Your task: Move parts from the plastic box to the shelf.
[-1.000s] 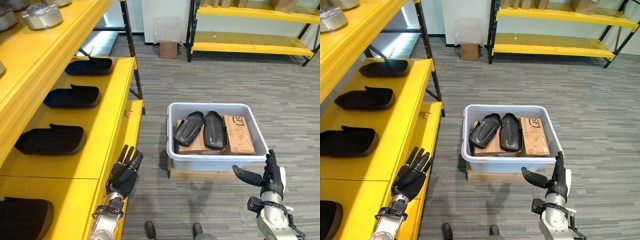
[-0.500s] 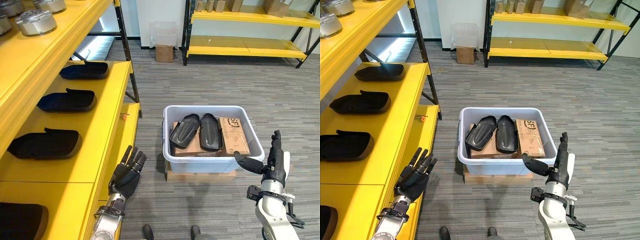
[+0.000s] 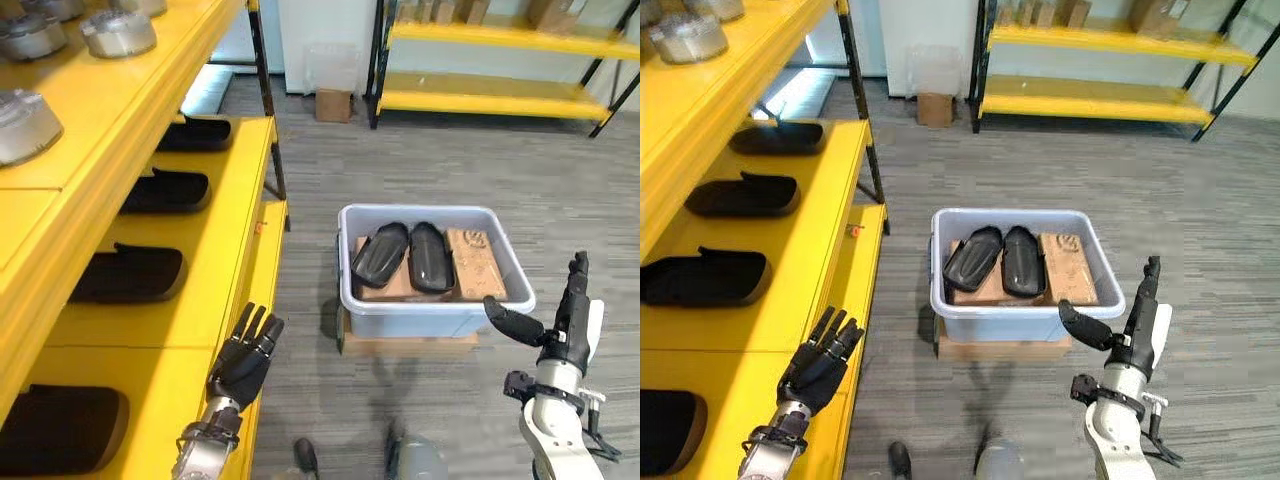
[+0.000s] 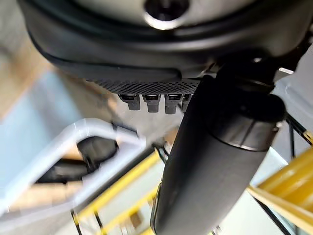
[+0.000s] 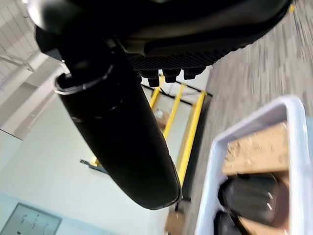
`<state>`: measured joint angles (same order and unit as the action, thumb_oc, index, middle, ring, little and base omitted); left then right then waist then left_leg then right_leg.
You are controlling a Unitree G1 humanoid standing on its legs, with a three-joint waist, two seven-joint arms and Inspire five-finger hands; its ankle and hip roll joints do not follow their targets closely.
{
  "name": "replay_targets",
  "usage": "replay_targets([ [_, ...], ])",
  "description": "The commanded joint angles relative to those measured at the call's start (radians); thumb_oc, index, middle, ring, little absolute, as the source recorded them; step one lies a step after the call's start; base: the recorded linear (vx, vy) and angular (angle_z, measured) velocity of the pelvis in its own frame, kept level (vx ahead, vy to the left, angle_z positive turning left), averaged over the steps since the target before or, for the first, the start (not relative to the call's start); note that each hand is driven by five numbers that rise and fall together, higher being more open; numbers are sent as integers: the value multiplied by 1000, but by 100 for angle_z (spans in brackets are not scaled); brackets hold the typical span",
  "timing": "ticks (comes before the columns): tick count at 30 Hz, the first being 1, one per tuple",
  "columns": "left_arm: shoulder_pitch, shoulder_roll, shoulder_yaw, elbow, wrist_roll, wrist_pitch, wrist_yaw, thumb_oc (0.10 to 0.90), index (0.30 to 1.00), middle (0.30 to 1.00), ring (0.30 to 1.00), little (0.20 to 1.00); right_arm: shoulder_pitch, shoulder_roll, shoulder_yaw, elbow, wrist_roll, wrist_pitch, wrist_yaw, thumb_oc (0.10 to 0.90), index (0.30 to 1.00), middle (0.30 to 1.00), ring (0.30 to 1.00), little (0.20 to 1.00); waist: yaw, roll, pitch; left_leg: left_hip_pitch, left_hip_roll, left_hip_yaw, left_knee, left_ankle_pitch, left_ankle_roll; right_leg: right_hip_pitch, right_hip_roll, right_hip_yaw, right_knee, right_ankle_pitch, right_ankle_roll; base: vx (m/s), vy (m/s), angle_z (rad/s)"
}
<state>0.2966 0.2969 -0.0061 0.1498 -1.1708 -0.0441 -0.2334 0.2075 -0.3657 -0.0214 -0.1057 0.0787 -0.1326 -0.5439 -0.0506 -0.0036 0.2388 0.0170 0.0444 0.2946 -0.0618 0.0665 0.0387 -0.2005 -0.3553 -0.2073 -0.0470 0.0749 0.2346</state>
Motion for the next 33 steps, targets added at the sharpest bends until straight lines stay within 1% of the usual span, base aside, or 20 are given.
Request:
replay_targets([
  [1, -46, 11, 19, -165, 16, -72, -69, 900, 1000, 1000, 1000, 1000, -83, -45, -54, -77, -50, -94, -28, 900, 1000, 1000, 1000, 1000, -25, -27, -51, 153, 22, -53, -25, -122, -63, 129, 145, -10, 26, 119, -19, 78, -223, 19],
  [2, -44, 9, 17, -163, 15, -74, -70, 900, 1000, 1000, 1000, 1000, -84, -45, -51, -74, -52, -96, -29, 900, 1000, 1000, 1000, 1000, -25, -27, -53, 153, 25, -54, -25, -120, -66, 135, 148, -13, 21, 117, -20, 115, -290, 22],
  [3, -37, 3, 14, -161, 15, -80, -68, 900, 1000, 1000, 1000, 1000, -92, -45, -45, -63, -55, -94, -31, 900, 1000, 1000, 1000, 1000, -17, -29, -62, 154, 40, -51, -25, -113, -79, 162, 155, -28, 0, 105, -21, 125, -276, 27],
  [5, -22, -5, 10, -173, 22, -79, -64, 900, 1000, 1000, 1000, 1000, -98, -53, -41, -63, -50, -78, -26, 900, 1000, 1000, 1000, 1000, -10, -31, -76, 152, 53, -55, -25, -109, -91, 197, 170, -34, -21, 84, -29, 150, -306, 26],
  [6, -13, -7, 4, -180, 32, -84, -66, 900, 1000, 1000, 1000, 1000, -105, -67, -36, -65, -50, -69, -19, 900, 1000, 1000, 1000, 1000, -6, -30, -84, 146, 70, -58, -25, -98, -101, 221, 188, -35, -27, 60, -47, 110, -213, 0],
  [9, -9, -7, -3, -184, 30, -106, -58, 900, 1000, 1000, 1000, 1000, -113, -81, -32, -65, -42, -62, -13, 900, 1000, 1000, 1000, 1000, -4, -27, -85, 139, 86, -57, -25, -87, -109, 232, 200, -38, -22, 41, -62, 88, -139, -29],
  [10, -9, -7, -3, -184, 11, -102, -69, 900, 1000, 1000, 1000, 1000, -120, -97, -25, -64, -37, -49, -11, 900, 1000, 1000, 1000, 1000, -3, -23, -83, 133, 101, -57, -25, -74, -117, 242, 215, -37, -14, 21, -77, 154, -163, -41],
  [12, -12, -18, -10, -190, 8, -88, -73, 900, 1000, 1000, 1000, 1000, -118, -113, -25, -73, -25, -43, -10, 900, 1000, 1000, 1000, 1000, -5, -25, -77, 125, 131, -51, -25, -52, -130, 251, 231, -32, -13, 7, -95, 153, -158, -25],
  [16, -28, -20, -22, -186, 4, -95, -72, 900, 1000, 1000, 1000, 1000, -130, -134, -17, -66, -22, -50, -3, 900, 1000, 1000, 1000, 1000, -5, -22, -64, 111, 153, -45, -25, -34, -145, 247, 238, -27, -20, 6, -106, 50, -77, -3],
  [20, -41, -17, -24, -202, -22, -85, -94, 900, 1000, 1000, 1000, 1000, -139, -142, -10, -58, -15, -55, -5, 900, 1000, 1000, 1000, 1000, -7, -17, -58, 108, 158, -36, -25, -29, -151, 242, 240, -22, -33, 11, -111, 61, -113, -17],
  [23, -40, -22, -22, -207, -47, -94, -102, 900, 1000, 1000, 1000, 1000, -134, -139, -1, -57, -3, -74, 44, 900, 1000, 1000, 1000, 1000, -11, -7, -64, 127, 160, -24, -16, 13, -159, 254, 257, -19, -37, -2, -129, 114, -130, -5],
  [24, -43, -25, -23, -207, -51, -105, -95, 900, 1000, 1000, 1000, 1000, -133, -137, 3, -54, 16, -78, 58, 900, 1000, 1000, 1000, 1000, -12, -7, -63, 126, 161, -23, 2, 21, -160, 256, 260, -18, -32, -6, -136, 61, -175, -10],
  [25, -53, -31, -28, -206, -68, -120, -76, 900, 1000, 1000, 1000, 1000, -132, -128, 10, -43, 85, -75, 81, 900, 1000, 1000, 1000, 1000, -16, -7, -62, 109, 166, -20, 68, 32, -159, 254, 266, -20, -12, -21, -152, 25, -276, -15],
  [26, -72, -40, -30, -192, -63, -137, -57, 900, 1000, 1000, 1000, 1000, -138, -115, 23, -30, 84, -92, 125, 900, 1000, 1000, 1000, 1000, -19, -14, -54, 62, 176, -1, 202, 65, -164, 256, 272, -37, 8, -38, -177, 8, -246, -10],
  [27, -74, -41, -30, -191, -62, -136, -58, 900, 1000, 1000, 1000, 1000, -139, -114, 25, -29, 82, -96, 123, 900, 1000, 1000, 1000, 1000, -20, -14, -54, 53, 179, -2, 218, 65, -165, 256, 274, -40, 8, -39, -180, 57, -283, 3],
  [28, -88, -54, -29, -171, -51, -116, -69, 900, 1000, 1000, 1000, 1000, -140, -107, 44, -32, 54, -103, 105, 900, 1000, 1000, 1000, 1000, -22, -21, -43, 13, 194, 28, 353, 66, -182, 278, 282, -59, 11, -56, -190, 34, -191, 20],
  [29, -97, -58, -29, -168, -49, -101, -66, 900, 1000, 1000, 1000, 1000, -140, -100, 52, -32, 68, -102, 107, 900, 1000, 1000, 1000, 1000, -25, -24, -35, -18, 194, 38, 389, 67, -165, 275, 282, -73, 17, -48, -198, 72, -162, 33],
  [30, -100, -62, -32, -169, -46, -89, -62, 900, 1000, 1000, 1000, 1000, -146, -95, 64, -28, 54, -103, 106, 900, 1000, 1000, 1000, 1000, -21, -19, -30, -31, 173, 22, 354, 66, -157, 277, 286, -60, 22, -48, -194, 47, 0, 54],
  [32, -104, -67, -39, -167, -29, -86, -72, 900, 1000, 1000, 1000, 1000, -159, -92, 82, -24, 47, -98, 106, 900, 1000, 1000, 1000, 1000, -17, -12, -23, -31, 157, 17, 249, 76, -154, 289, 292, -38, 22, -53, -185, 146, 136, 39],
  [33, -103, -68, -52, -178, -9, -92, -67, 900, 1000, 1000, 1000, 1000, -157, -93, 87, -41, 44, -84, 107, 900, 1000, 1000, 1000, 1000, -14, -2, -21, -49, 166, 10, 139, 120, -165, 303, 299, -29, 14, -58, -180, 233, 238, 8],
])
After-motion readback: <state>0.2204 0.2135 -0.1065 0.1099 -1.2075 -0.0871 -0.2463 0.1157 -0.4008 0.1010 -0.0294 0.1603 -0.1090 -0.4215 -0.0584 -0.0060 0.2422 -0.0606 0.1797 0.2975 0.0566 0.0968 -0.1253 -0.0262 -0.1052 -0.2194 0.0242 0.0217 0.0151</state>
